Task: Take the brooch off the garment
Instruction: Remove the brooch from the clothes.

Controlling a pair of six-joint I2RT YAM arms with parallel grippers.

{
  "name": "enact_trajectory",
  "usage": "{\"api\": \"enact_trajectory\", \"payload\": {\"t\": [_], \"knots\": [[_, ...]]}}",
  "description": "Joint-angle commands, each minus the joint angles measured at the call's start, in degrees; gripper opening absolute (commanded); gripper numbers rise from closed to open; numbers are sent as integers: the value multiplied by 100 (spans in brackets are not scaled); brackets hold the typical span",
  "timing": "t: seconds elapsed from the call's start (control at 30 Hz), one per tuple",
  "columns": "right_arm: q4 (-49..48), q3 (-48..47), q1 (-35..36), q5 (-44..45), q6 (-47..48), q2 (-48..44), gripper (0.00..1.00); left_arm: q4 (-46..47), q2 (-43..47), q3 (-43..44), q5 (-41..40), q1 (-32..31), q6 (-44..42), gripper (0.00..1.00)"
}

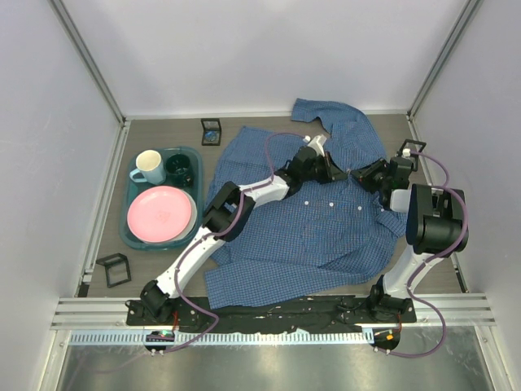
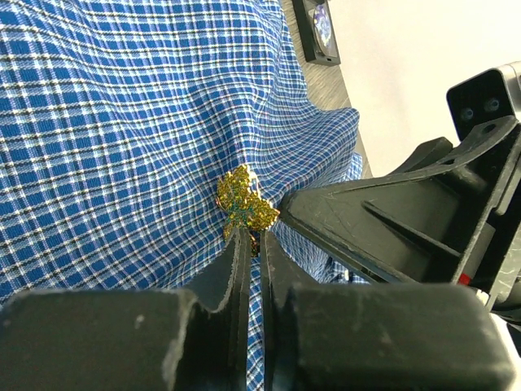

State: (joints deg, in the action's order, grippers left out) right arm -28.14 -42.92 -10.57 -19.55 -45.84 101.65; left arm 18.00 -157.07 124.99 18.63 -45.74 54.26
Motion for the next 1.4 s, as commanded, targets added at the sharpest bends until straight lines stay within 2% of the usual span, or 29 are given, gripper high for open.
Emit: {"api": "enact_trajectory", "payload": {"t": [0.0,0.17,0.37,0.47,0.9,0.93,0.97,1.03,1.37], "knots": [[-183,-217,63,74,225,22,27,538,142,-184,220,56,269,9],[-95,-314,143,189,295,109,24,459,353,-343,237,91,68,17],[-16,-358,222,232,357,171,19,205,511,-352,264,100,-125,41],[-7,-358,222,250,357,171,18,3,581,-326,194,109,-284,47],[-51,-402,292,127,480,180,11,-323,459,130,-123,153,-399,54],[-51,-410,292,127,489,180,10,-358,398,192,-132,144,-399,55],[-60,-411,310,110,497,171,10,-385,371,323,-123,153,-407,61],[-60,-428,327,74,524,180,10,-385,283,412,-105,144,-399,64],[-86,-419,345,39,550,128,9,-648,-24,868,-220,144,-434,60]]}}
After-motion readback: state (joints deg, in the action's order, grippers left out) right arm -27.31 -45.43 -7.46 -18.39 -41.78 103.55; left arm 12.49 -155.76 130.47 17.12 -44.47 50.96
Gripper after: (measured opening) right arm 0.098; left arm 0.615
